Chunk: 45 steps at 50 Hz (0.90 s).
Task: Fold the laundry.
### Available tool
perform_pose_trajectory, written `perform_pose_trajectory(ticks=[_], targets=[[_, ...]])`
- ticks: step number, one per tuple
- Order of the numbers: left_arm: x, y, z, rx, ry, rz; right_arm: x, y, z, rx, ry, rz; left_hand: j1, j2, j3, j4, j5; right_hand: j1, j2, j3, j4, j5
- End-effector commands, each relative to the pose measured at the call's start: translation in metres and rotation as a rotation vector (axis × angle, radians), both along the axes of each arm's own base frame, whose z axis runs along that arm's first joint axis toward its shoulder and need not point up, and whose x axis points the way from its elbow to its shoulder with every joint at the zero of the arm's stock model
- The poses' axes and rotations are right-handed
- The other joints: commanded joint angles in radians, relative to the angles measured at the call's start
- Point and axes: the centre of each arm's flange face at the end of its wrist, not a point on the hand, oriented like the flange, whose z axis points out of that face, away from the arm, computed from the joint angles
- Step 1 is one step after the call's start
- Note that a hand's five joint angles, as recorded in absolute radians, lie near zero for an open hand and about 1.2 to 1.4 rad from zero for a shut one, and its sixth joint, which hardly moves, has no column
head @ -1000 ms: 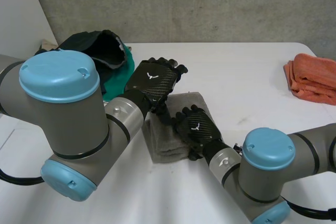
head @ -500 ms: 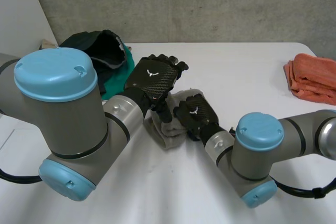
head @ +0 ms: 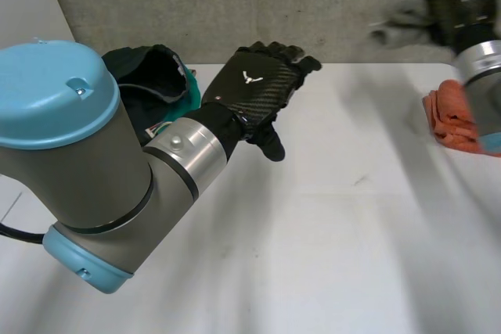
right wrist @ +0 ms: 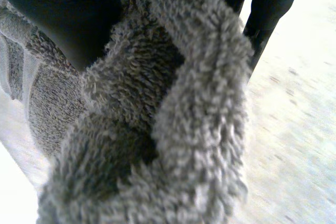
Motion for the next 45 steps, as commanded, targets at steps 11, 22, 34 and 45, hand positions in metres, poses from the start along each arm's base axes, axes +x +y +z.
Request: perform_pose_trajectory(ticks=[11, 22, 34, 45], targets=[[-0.007, 0.014, -0.009, 0.023, -0.019, -0.085, -0.157, -0.089, -0.138, 0.167, -0.013, -0.062, -0.016, -0.017, -0.014, -0.011, -0.026, 0.4, 0.262, 0.243, 0.2, 0.329], [-0.007, 0.014, -0.017, 0.038, -0.032, -0.085, -0.178, -0.082, -0.199, 0.248, 0.007, -0.058, -0.016, -0.017, -0.014, -0.011, -0.026, 0.4, 0.262, 0.243, 0.2, 0.329], [-0.006, 0.012, -0.015, 0.034, -0.028, -0.078, -0.178, -0.058, -0.129, 0.25, 0.015, -0.151, -0.013, -0.014, -0.011, -0.008, -0.023, -0.822, -0.96, -0.979, -1.021, -0.893], [-0.004, 0.014, -0.01, 0.027, -0.022, -0.078, -0.243, -0.023, -0.067, 0.381, -0.006, -0.476, -0.016, -0.017, -0.014, -0.011, -0.026, -0.822, -0.96, -0.979, -1.021, -0.893]])
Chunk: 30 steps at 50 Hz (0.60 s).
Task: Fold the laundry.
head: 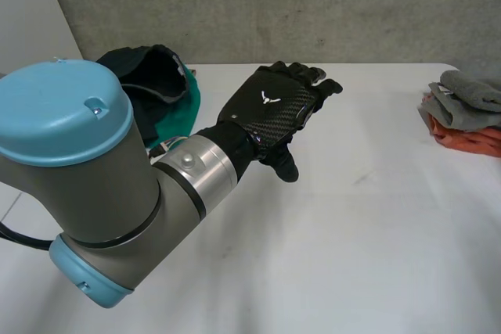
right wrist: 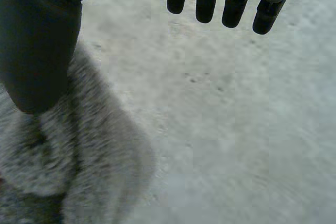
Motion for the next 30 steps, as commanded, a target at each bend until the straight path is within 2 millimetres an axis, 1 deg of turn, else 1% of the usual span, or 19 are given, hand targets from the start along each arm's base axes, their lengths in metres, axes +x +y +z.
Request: perform_pose_trajectory(ticks=[1, 2, 3, 4, 5, 8, 9, 11, 12, 15, 16, 19, 20, 23, 24, 25, 26, 28, 30], targets=[[0.001, 0.002, 0.004, -0.006, 0.006, 0.0, -0.065, 0.027, 0.034, 0.14, 0.037, -0.288, -0.016, -0.017, -0.014, -0.011, -0.026, -0.06, -0.045, -0.044, -0.044, -0.046], [0.002, 0.002, 0.005, -0.008, 0.008, 0.001, -0.072, 0.029, 0.039, 0.151, 0.061, -0.338, -0.016, -0.017, -0.014, -0.011, -0.026, -0.06, -0.045, -0.044, -0.044, -0.046], [0.002, 0.002, 0.007, -0.013, 0.012, 0.001, -0.081, 0.032, 0.061, 0.133, 0.145, -0.448, -0.016, -0.017, -0.014, -0.011, -0.026, -0.06, -0.045, -0.044, -0.044, -0.046], [0.003, 0.003, 0.011, -0.021, 0.019, 0.001, -0.083, 0.033, 0.066, 0.123, 0.161, -0.472, -0.016, -0.017, -0.014, -0.011, -0.026, -0.06, -0.045, -0.044, -0.044, -0.046], [0.003, 0.003, 0.014, -0.027, 0.026, 0.003, -0.089, 0.037, 0.091, 0.064, 0.223, -0.577, -0.016, -0.017, -0.014, -0.011, -0.026, -0.06, -0.045, -0.044, -0.044, -0.046], [0.008, 0.0, 0.031, -0.063, 0.061, 0.023, -0.088, 0.039, 0.116, -0.029, 0.263, -0.644, -0.019, -0.02, -0.017, -0.014, -0.029, -0.06, -0.045, -0.044, -0.044, -0.046], [0.01, -0.003, 0.037, -0.078, 0.074, 0.033, -0.078, 0.039, 0.132, -0.115, 0.258, -0.633, -0.019, -0.02, -0.017, -0.014, -0.029, -0.06, -0.045, -0.044, -0.044, -0.046], [0.015, -0.01, 0.048, -0.111, 0.102, 0.059, -0.056, 0.04, 0.145, -0.199, 0.238, -0.587, -0.016, -0.017, -0.014, -0.011, -0.026, -0.06, -0.045, -0.044, -0.044, -0.046], [0.017, -0.014, 0.053, -0.125, 0.118, 0.076, -0.029, 0.045, 0.156, -0.271, 0.203, -0.513, -0.016, -0.017, -0.014, -0.011, -0.026, -0.06, -0.045, -0.044, -0.044, -0.046], [0.033, -0.039, 0.073, -0.177, 0.178, 0.184, 0.011, 0.062, 0.174, -0.367, 0.141, -0.368, -0.016, -0.017, -0.014, -0.011, -0.026, -0.06, -0.045, -0.044, -0.044, -0.046], [0.037, -0.045, 0.077, -0.188, 0.189, 0.216, 0.035, 0.076, 0.183, -0.409, 0.109, -0.254, -0.016, -0.017, -0.014, -0.011, -0.026, -0.06, -0.045, -0.044, -0.044, -0.046], [0.061, -0.078, 0.088, -0.233, 0.211, 0.348, 0.068, 0.099, 0.183, -0.415, 0.077, -0.067, -0.01, -0.011, -0.008, -0.005, -0.02, -0.06, -0.045, -0.044, -0.044, -0.046], [0.068, -0.087, 0.09, -0.242, 0.213, 0.379, 0.089, 0.113, 0.173, -0.387, 0.063, 0.055, -0.01, -0.011, -0.008, -0.005, -0.02, -0.06, -0.045, -0.044, -0.044, -0.046], [0.096, -0.127, 0.09, -0.268, 0.197, 0.484, 0.121, 0.136, 0.154, -0.314, 0.046, 0.233, -0.007, -0.008, -0.005, -0.002, -0.017, -0.06, -0.045, -0.044, -0.044, -0.046], [0.106, -0.142, 0.086, -0.267, 0.184, 0.522, 0.142, 0.153, 0.138, -0.259, 0.039, 0.334, -0.007, -0.008, -0.005, -0.002, -0.017, -0.06, -0.045, -0.044, -0.044, -0.046], [0.115, -0.154, 0.081, -0.264, 0.17, 0.551, 0.154, 0.162, 0.13, -0.231, 0.039, 0.385, -0.005, -0.006, -0.002, 0.001, -0.014, -0.06, -0.045, -0.044, -0.044, -0.046], [0.134, -0.178, 0.067, -0.253, 0.133, 0.609, 0.165, 0.171, 0.121, -0.203, 0.039, 0.433, -0.002, -0.003, 0.0, 0.004, -0.011, -0.06, -0.045, -0.044, -0.044, -0.046], [0.152, -0.2, 0.05, -0.235, 0.087, 0.656, 0.19, 0.195, 0.097, -0.114, 0.028, 0.525, 0.007, 0.006, 0.009, 0.013, -0.003, -0.06, -0.045, -0.044, -0.044, -0.046], [0.168, -0.222, 0.022, -0.218, 0.009, 0.686, 0.2, 0.208, 0.081, -0.049, 0.022, 0.55, 0.034, 0.033, 0.036, 0.039, 0.024, -0.06, -0.045, -0.044, -0.044, -0.046]])
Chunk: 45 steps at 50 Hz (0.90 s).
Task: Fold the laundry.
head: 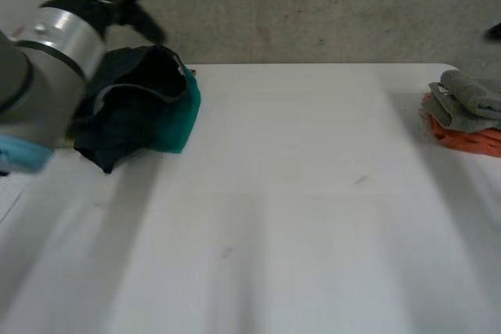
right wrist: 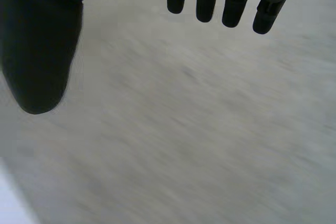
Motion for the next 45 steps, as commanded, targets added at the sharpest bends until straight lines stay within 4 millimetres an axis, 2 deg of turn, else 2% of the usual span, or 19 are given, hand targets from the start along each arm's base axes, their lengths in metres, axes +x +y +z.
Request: perform_pose_trajectory(ticks=[1, 3, 7, 10, 15, 18, 20, 22, 23, 24, 26, 30, 31, 34, 35, 38, 41, 42, 45], targets=[[0.071, -0.092, -0.07, 0.102, -0.152, 0.202, 0.067, 0.068, -0.07, 0.27, 0.057, 0.267, 0.034, 0.033, 0.036, 0.039, 0.024, -0.059, -0.038, -0.044, -0.044, -0.045], [0.078, -0.107, -0.087, 0.103, -0.197, 0.221, 0.071, 0.081, -0.089, 0.352, 0.084, 0.261, 0.034, 0.033, 0.036, 0.039, 0.024, -0.059, -0.038, -0.044, -0.044, -0.045], [0.082, -0.139, -0.141, 0.096, -0.317, 0.247, 0.073, 0.093, -0.119, 0.469, 0.15, 0.23, 0.037, 0.036, 0.039, 0.042, 0.027, -0.059, -0.038, -0.044, -0.044, -0.045], [0.091, -0.155, -0.158, 0.103, -0.327, 0.255, 0.078, 0.102, -0.145, 0.551, 0.209, 0.226, 0.034, 0.033, 0.036, 0.039, 0.024, -0.059, -0.038, -0.044, -0.044, -0.045], [0.096, -0.18, -0.201, 0.142, -0.332, 0.23, 0.076, 0.108, -0.163, 0.607, 0.246, 0.216, 0.036, 0.036, 0.039, 0.042, 0.027, -0.059, -0.038, -0.044, -0.044, -0.045], [0.098, -0.188, -0.213, 0.149, -0.331, 0.238, 0.074, 0.111, -0.167, 0.624, 0.246, 0.215, 0.072, 0.071, 0.074, 0.077, 0.062, -0.059, -0.038, -0.044, -0.044, -0.045], [0.097, -0.193, -0.219, 0.145, -0.33, 0.24, 0.073, 0.111, -0.168, 0.629, 0.245, 0.212, 0.224, 0.223, 0.226, 0.229, 0.214, -0.059, -0.038, -0.044, -0.044, -0.045], [0.097, -0.194, -0.219, 0.143, -0.328, 0.242, 0.073, 0.113, -0.169, 0.636, 0.242, 0.211, 0.528, 0.527, 0.53, 0.534, 0.518, -0.059, -0.038, -0.044, -0.044, -0.045], [0.096, -0.194, -0.217, 0.137, -0.326, 0.244, 0.072, 0.113, -0.169, 0.639, 0.24, 0.21, 0.986, 0.985, 0.988, 0.992, 0.976, -0.059, -0.038, -0.044, -0.044, -0.045], [0.095, -0.193, -0.215, 0.134, -0.324, 0.248, 0.072, 0.113, -0.169, 0.636, 0.241, 0.21, 1.182, 1.181, 1.184, 1.188, 1.172, -0.059, -0.038, -0.044, -0.044, -0.045], [0.091, -0.19, -0.205, 0.121, -0.316, 0.258, 0.072, 0.113, -0.168, 0.635, 0.241, 0.207, 1.184, 1.183, 1.186, 1.19, 1.174, -0.059, -0.038, -0.044, -0.044, -0.045], [0.072, -0.167, -0.169, 0.112, -0.256, 0.271, 0.071, 0.111, -0.165, 0.626, 0.239, 0.19, 1.184, 1.183, 1.186, 1.19, 1.174, -0.059, -0.038, -0.044, -0.044, -0.045], [0.06, -0.151, -0.152, 0.111, -0.215, 0.244, 0.071, 0.111, -0.164, 0.622, 0.238, 0.185, 1.184, 1.183, 1.186, 1.19, 1.174, -0.059, -0.038, -0.044, -0.044, -0.045], [0.04, -0.125, -0.125, 0.102, -0.146, 0.183, 0.068, 0.107, -0.157, 0.598, 0.23, 0.162, 1.184, 1.183, 1.186, 1.19, 1.174, -0.059, -0.038, -0.044, -0.044, -0.045], [0.024, -0.104, -0.107, 0.104, -0.097, 0.127, 0.068, 0.107, -0.154, 0.59, 0.228, 0.155, 1.184, 1.183, 1.186, 1.19, 1.174, -0.059, -0.038, -0.044, -0.044, -0.045], [-0.007, -0.065, -0.088, 0.121, -0.024, 0.02, 0.065, 0.105, -0.146, 0.565, 0.217, 0.126, 1.184, 1.183, 1.186, 1.19, 1.174, -0.059, -0.038, -0.044, -0.044, -0.045], [-0.031, -0.037, -0.09, 0.168, 0.001, -0.061, 0.063, 0.104, -0.14, 0.548, 0.206, 0.095, 1.184, 1.183, 1.186, 1.19, 1.174, -0.059, -0.038, -0.044, -0.044, -0.045], [-0.048, -0.019, -0.096, 0.21, 0.006, -0.116, 0.062, 0.103, -0.139, 0.546, 0.205, 0.088, 1.184, 1.183, 1.186, 1.19, 1.174, -0.059, -0.038, -0.044, -0.044, -0.045], [-0.077, 0.013, -0.106, 0.269, -0.01, -0.206, 0.059, 0.102, -0.137, 0.544, 0.198, 0.059, 1.184, 1.183, 1.186, 1.19, 1.174, -0.059, -0.038, -0.044, -0.044, -0.045]])
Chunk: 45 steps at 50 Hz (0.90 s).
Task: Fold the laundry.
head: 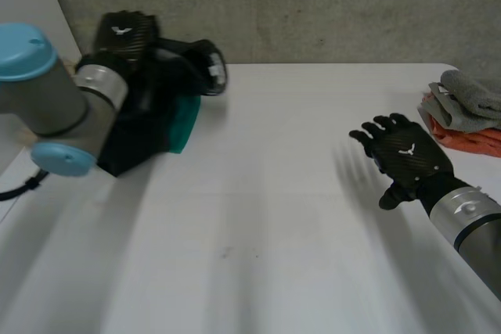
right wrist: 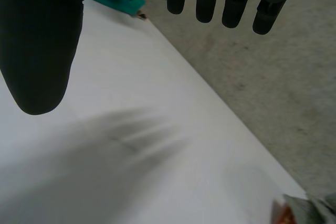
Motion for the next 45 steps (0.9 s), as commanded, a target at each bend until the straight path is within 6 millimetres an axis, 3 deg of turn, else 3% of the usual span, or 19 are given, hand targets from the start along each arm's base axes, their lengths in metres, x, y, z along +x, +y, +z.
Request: perform_pose_trajectory(ticks=[1, 4, 7, 8, 12, 15, 19, 22, 27, 30, 33, 37, 39, 40, 45], targets=[[-0.084, 0.097, -0.022, 0.175, 0.025, -0.272, -0.006, -0.003, 0.008, -0.026, -0.002, -0.065, 0.284, 0.2, 0.196, 0.197, 0.261, -0.059, -0.038, -0.044, -0.044, -0.045], [-0.117, 0.13, -0.04, 0.222, 0.012, -0.359, -0.009, -0.005, 0.009, -0.028, -0.001, -0.089, 0.284, 0.2, 0.196, 0.197, 0.261, -0.059, -0.038, -0.044, -0.044, -0.045], [-0.133, 0.143, -0.053, 0.256, 0.027, -0.394, -0.014, -0.009, 0.008, -0.029, 0.002, -0.121, 0.284, 0.2, 0.196, 0.197, 0.261, -0.059, -0.038, -0.044, -0.044, -0.045], [-0.14, 0.149, -0.061, 0.284, 0.042, -0.404, -0.015, -0.01, 0.008, -0.029, 0.002, -0.126, -0.067, -0.151, -0.155, -0.154, -0.09, -0.059, -0.038, -0.044, -0.044, -0.045], [-0.149, 0.163, -0.074, 0.339, 0.052, -0.422, -0.02, -0.013, 0.008, -0.027, 0.003, -0.151, -0.938, -1.022, -1.026, -1.024, -0.961, -0.059, -0.038, -0.044, -0.044, -0.045], [-0.147, 0.167, -0.069, 0.349, 0.055, -0.423, -0.025, -0.017, 0.009, -0.027, -0.002, -0.173, -0.938, -1.022, -1.026, -1.024, -0.961, -0.059, -0.038, -0.044, -0.044, -0.045], [-0.132, 0.172, -0.043, 0.335, 0.067, -0.412, -0.027, -0.019, 0.013, -0.026, -0.032, -0.187, -0.938, -1.022, -1.026, -1.024, -0.961, -0.059, -0.038, -0.044, -0.044, -0.045], [-0.107, 0.16, -0.019, 0.298, 0.082, -0.356, -0.025, -0.013, 0.026, -0.018, -0.061, -0.188, -0.938, -1.022, -1.026, -1.024, -0.961, -0.059, -0.038, -0.044, -0.044, -0.045], [-0.045, 0.122, 0.018, 0.23, 0.133, -0.192, -0.023, 0.001, 0.048, 0.058, -0.136, -0.203, -0.937, -1.021, -1.025, -1.024, -0.96, -0.059, -0.038, -0.044, -0.044, -0.045], [-0.011, 0.096, 0.021, 0.216, 0.142, -0.091, -0.01, 0.017, 0.058, 0.146, -0.219, -0.178, -0.931, -1.015, -1.019, -1.018, -0.954, -0.059, -0.038, -0.044, -0.044, -0.045], [0.004, 0.08, 0.018, 0.216, 0.133, -0.062, 0.005, 0.038, 0.074, 0.211, -0.317, -0.139, -0.931, -1.015, -1.019, -1.018, -0.954, -0.059, -0.038, -0.044, -0.044, -0.045], [0.022, 0.056, -0.002, 0.235, 0.06, -0.083, 0.029, 0.06, 0.078, 0.305, -0.408, -0.073, -0.913, -0.998, -1.001, -1.0, -0.937, -0.059, -0.038, -0.044, -0.044, -0.045], [0.036, 0.037, -0.025, 0.26, -0.008, -0.078, 0.045, 0.072, 0.076, 0.341, -0.422, -0.026, -0.907, -0.992, -0.995, -0.994, -0.931, -0.059, -0.038, -0.044, -0.044, -0.045], [0.039, 0.033, -0.032, 0.269, -0.029, -0.079, 0.06, 0.083, 0.073, 0.372, -0.424, 0.011, -0.904, -0.989, -0.992, -0.991, -0.928, -0.059, -0.038, -0.044, -0.044, -0.045], [0.054, 0.009, -0.077, 0.304, -0.172, -0.078, 0.094, 0.099, 0.048, 0.425, -0.36, 0.004, -0.878, -0.962, -0.966, -0.965, -0.901, -0.059, -0.038, -0.044, -0.044, -0.045]])
